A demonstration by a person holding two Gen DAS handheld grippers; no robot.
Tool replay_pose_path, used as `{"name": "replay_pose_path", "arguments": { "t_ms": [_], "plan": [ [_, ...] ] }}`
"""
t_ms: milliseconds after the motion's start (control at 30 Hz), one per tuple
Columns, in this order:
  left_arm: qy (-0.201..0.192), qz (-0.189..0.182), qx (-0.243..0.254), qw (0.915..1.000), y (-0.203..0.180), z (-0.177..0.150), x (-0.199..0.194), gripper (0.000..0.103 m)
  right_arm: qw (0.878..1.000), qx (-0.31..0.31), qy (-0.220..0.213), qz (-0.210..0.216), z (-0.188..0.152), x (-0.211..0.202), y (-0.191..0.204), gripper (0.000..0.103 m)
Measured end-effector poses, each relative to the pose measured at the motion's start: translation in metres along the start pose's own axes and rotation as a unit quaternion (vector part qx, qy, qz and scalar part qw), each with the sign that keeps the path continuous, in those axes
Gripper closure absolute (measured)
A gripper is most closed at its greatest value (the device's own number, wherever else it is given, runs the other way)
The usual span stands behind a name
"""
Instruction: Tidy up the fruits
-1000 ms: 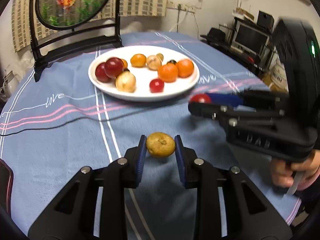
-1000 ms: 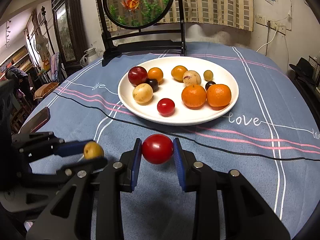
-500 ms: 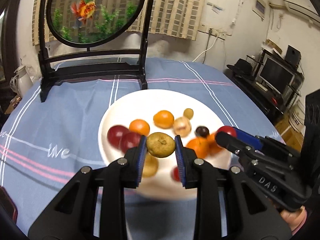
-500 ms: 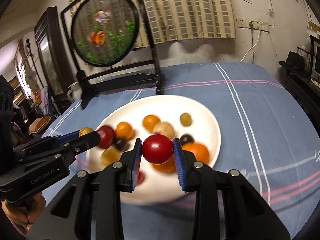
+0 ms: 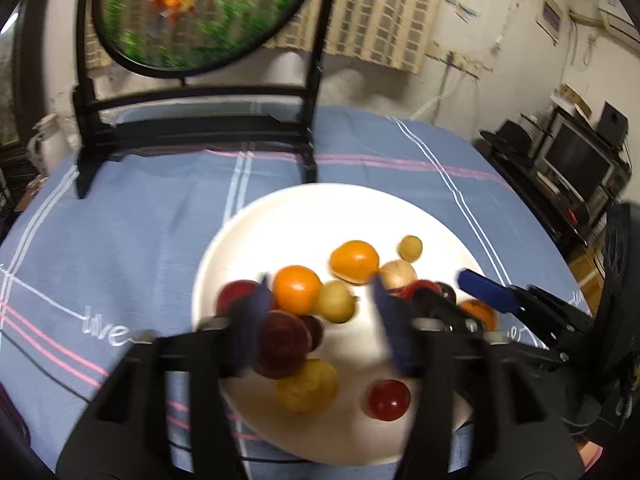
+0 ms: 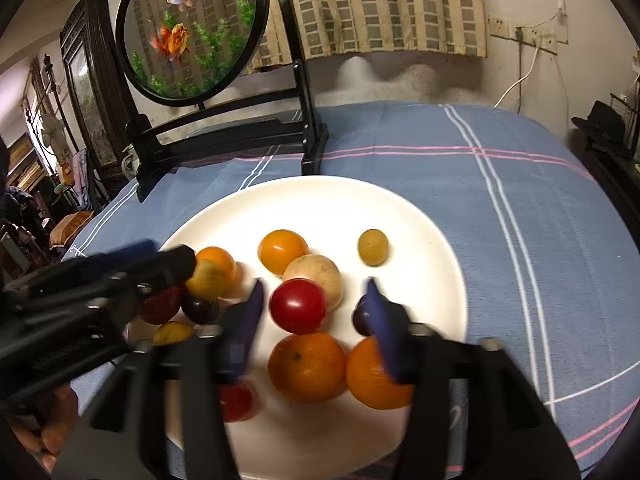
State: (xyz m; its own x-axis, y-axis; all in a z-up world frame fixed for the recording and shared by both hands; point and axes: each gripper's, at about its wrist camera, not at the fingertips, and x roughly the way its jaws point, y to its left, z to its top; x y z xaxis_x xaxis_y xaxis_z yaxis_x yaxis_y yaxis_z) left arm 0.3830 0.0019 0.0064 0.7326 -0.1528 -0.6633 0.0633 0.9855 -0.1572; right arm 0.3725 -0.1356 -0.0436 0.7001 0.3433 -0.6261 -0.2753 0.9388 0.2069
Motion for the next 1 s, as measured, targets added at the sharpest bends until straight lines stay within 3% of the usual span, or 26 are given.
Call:
{"name": "replay_pose_path", "arguments": {
  "t_ms": [200, 300, 367, 433, 467, 567, 733, 1000],
  "plan": [
    [-0.045, 0.028, 0.008, 0.9986, -0.004, -0.006, -0.045, 0.008, 1.0, -0.018, -0.017, -0.013, -0.005, -0.033, 0.01, 0.04],
    [-0.05, 0.034, 0.022, 0.9979, -0.005, -0.018, -0.065, 0.005, 0.999, -0.034, -0.027, -0.014, -0.017, -0.054, 0.02, 0.039],
    [-0.051, 0.033, 0.033, 0.9976, -0.003, -0.033, -0.078, 0.003, 0.998, -0.052, -0.032, -0.021, -0.028, -0.068, 0.027, 0.032],
    [-0.055, 0.034, 0.038, 0.9972, 0.002, -0.05, -0.09, 0.002, 0.997, -0.069, -0.04, -0.023, -0.041, -0.082, 0.034, 0.008],
    [-0.057, 0.036, 0.04, 0.9969, 0.005, -0.059, -0.096, 0.002, 0.995, -0.076, -0.051, -0.025, -0.051, -0.092, 0.036, 0.003],
    [-0.049, 0.036, 0.034, 0.9976, 0.017, -0.081, -0.105, 0.002, 0.992, -0.101, -0.071, -0.04, -0.075, -0.112, 0.044, 0.001],
    [-0.045, 0.049, 0.004, 0.9978, 0.034, -0.102, -0.121, 0.002, 0.99, -0.124, -0.058, -0.041, -0.102, -0.126, 0.053, 0.001],
    [-0.044, 0.06, 0.026, 0.9969, 0.04, -0.128, -0.133, 0.002, 0.989, -0.134, -0.043, -0.045, -0.116, -0.128, 0.058, 0.001]
  ]
}}
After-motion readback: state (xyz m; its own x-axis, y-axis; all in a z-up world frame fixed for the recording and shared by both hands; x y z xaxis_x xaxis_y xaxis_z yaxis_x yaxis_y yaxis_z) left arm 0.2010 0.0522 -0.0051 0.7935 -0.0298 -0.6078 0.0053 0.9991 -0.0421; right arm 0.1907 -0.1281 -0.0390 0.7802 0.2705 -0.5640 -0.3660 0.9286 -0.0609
